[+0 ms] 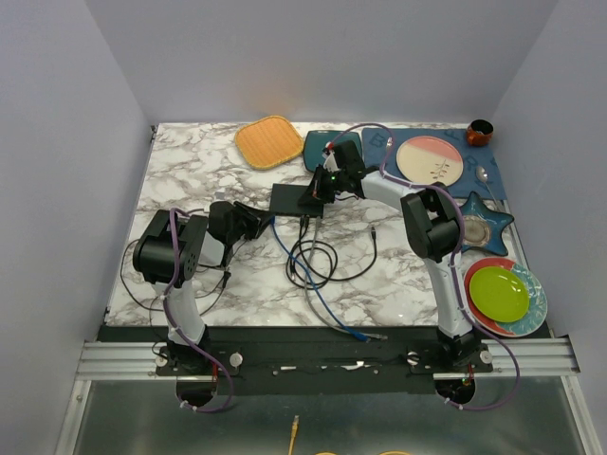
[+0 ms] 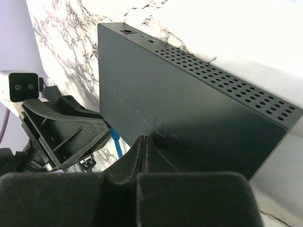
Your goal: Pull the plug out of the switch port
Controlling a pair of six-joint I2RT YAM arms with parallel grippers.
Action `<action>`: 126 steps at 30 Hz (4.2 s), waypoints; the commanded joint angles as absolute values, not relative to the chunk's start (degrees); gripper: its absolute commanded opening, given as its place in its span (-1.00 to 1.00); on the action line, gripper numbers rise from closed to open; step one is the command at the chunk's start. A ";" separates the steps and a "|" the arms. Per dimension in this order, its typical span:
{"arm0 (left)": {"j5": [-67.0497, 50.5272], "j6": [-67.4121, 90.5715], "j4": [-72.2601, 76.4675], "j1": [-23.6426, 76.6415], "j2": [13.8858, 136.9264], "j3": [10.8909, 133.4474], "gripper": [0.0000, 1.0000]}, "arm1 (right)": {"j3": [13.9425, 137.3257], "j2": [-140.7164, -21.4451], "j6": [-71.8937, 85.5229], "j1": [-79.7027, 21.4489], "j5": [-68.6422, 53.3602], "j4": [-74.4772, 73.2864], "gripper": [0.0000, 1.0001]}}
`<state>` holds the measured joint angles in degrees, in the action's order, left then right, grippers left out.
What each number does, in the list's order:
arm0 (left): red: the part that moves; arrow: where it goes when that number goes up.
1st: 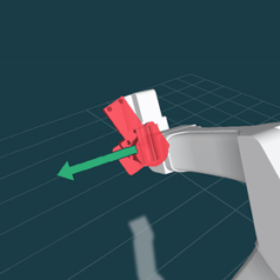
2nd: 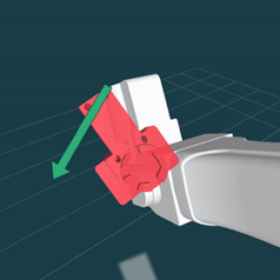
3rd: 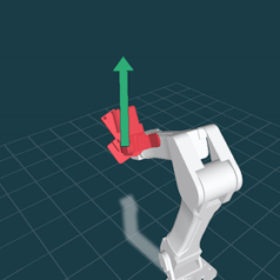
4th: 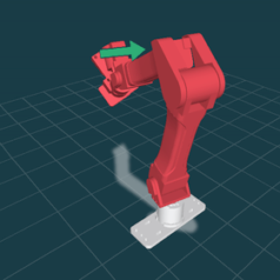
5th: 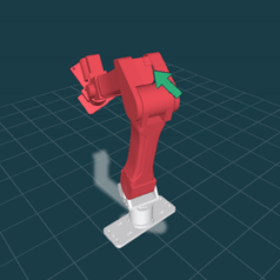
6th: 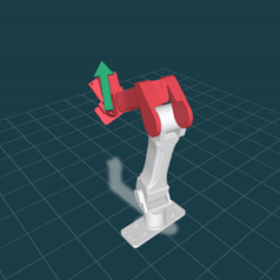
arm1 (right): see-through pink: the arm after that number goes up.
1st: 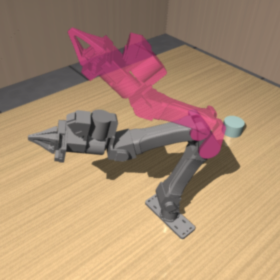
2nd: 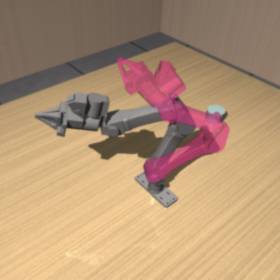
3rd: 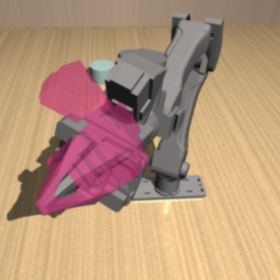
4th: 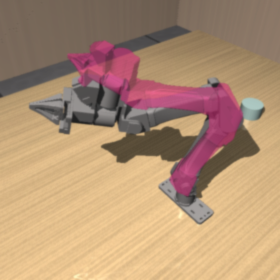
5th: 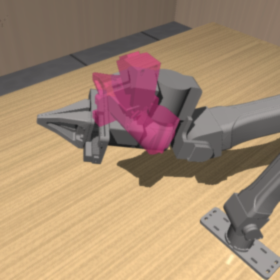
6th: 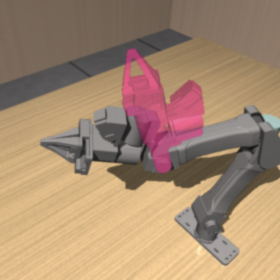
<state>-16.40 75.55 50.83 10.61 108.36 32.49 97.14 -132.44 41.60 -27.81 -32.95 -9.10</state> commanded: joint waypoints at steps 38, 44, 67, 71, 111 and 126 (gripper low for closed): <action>-13.98 73.48 34.28 11.34 107.84 34.81 -1.00 | 94.58 -128.78 40.61 -29.44 -28.66 -10.46 -0.99; -13.97 72.95 34.63 11.34 107.84 34.89 -1.00 | 90.97 -124.63 38.85 -31.72 -26.11 -10.81 -0.99; -14.50 73.30 34.98 11.60 106.52 33.57 -1.00 | 102.03 -133.85 37.35 -35.16 -21.53 -20.39 -0.99; -14.59 73.13 34.89 11.78 105.65 32.70 -1.00 | 103.09 -134.82 37.70 -35.16 -21.27 -20.74 -0.99; 17.91 43.16 -29.62 2.91 70.30 76.43 -1.00 | 67.59 -79.90 35.25 -37.44 -11.86 -14.94 -0.42; 17.31 45.70 -32.87 -7.38 103.78 119.06 -1.00 | 56.08 -69.96 34.80 -38.85 -13.53 -11.95 -0.49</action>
<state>13.56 45.23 -30.63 -5.50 97.34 109.82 58.04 -72.12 35.53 -38.26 -12.88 -13.65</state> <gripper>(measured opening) 0.039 0.267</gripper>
